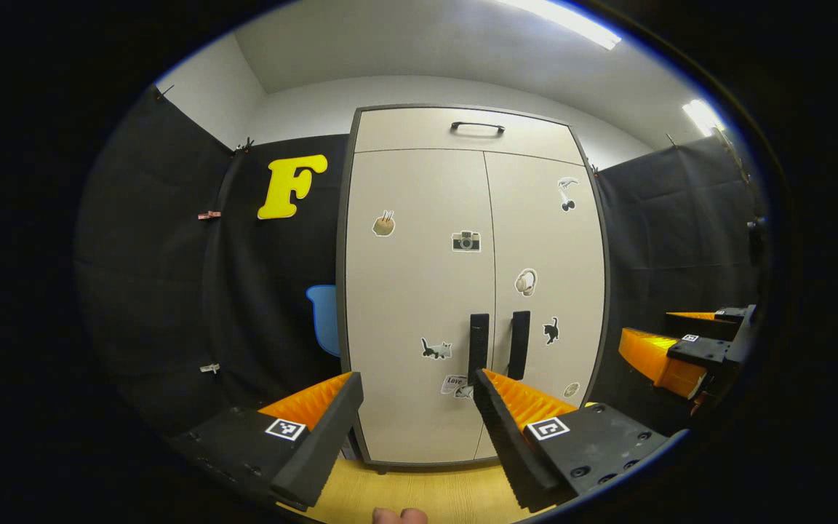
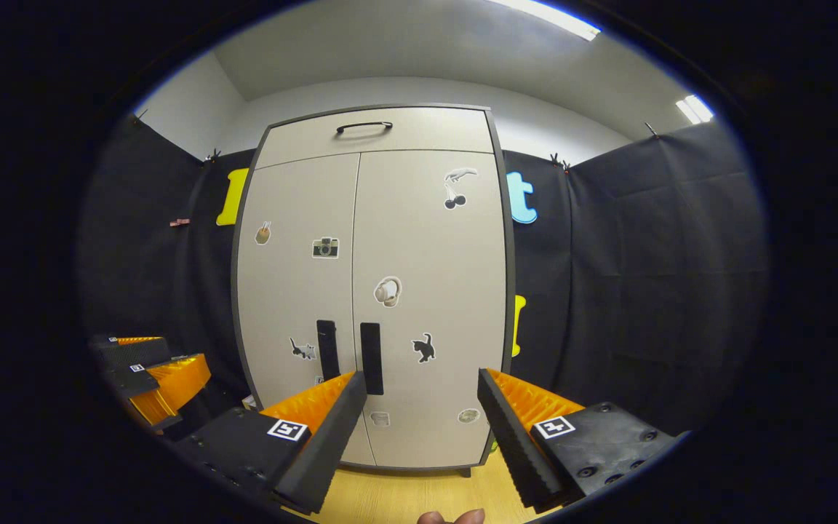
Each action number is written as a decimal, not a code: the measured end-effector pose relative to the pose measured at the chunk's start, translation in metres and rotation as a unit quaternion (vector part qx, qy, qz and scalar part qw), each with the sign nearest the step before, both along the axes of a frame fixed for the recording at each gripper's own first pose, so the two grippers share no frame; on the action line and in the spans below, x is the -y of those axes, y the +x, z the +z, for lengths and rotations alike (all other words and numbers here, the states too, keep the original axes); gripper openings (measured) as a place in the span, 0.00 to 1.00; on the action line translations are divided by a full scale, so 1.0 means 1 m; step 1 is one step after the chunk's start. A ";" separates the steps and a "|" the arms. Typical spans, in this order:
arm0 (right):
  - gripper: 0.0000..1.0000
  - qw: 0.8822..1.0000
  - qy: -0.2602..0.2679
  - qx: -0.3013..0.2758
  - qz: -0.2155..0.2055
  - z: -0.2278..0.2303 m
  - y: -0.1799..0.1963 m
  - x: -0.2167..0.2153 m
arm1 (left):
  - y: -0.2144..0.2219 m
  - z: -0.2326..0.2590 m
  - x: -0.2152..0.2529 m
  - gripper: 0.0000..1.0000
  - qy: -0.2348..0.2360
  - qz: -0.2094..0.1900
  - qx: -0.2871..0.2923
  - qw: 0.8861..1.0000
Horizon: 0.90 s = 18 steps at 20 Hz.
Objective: Open the right door of the double-door shoe cabinet with the right hand, and open the left door with the left hand.
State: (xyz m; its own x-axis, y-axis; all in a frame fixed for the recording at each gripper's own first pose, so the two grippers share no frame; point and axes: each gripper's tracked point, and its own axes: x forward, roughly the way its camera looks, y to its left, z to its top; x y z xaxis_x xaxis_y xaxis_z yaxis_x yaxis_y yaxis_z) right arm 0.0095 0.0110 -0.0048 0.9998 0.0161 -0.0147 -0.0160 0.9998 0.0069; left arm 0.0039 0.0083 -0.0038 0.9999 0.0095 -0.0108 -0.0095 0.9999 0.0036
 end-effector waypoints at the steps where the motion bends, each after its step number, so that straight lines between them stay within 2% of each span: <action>1: 0.96 1.000 0.000 0.000 0.001 0.000 0.001 -0.002 | 0.000 0.000 -0.001 0.95 -0.001 0.000 0.000 1.000; 8: 0.96 1.000 0.002 -0.001 0.020 -0.001 0.028 -0.024 | -0.003 -0.004 -0.002 0.95 -0.001 -0.005 -0.007 1.000; 18: 0.97 0.999 -0.006 -0.024 0.032 -0.048 0.122 -0.064 | -0.002 -0.017 -0.017 0.95 -0.001 -0.001 -0.021 1.000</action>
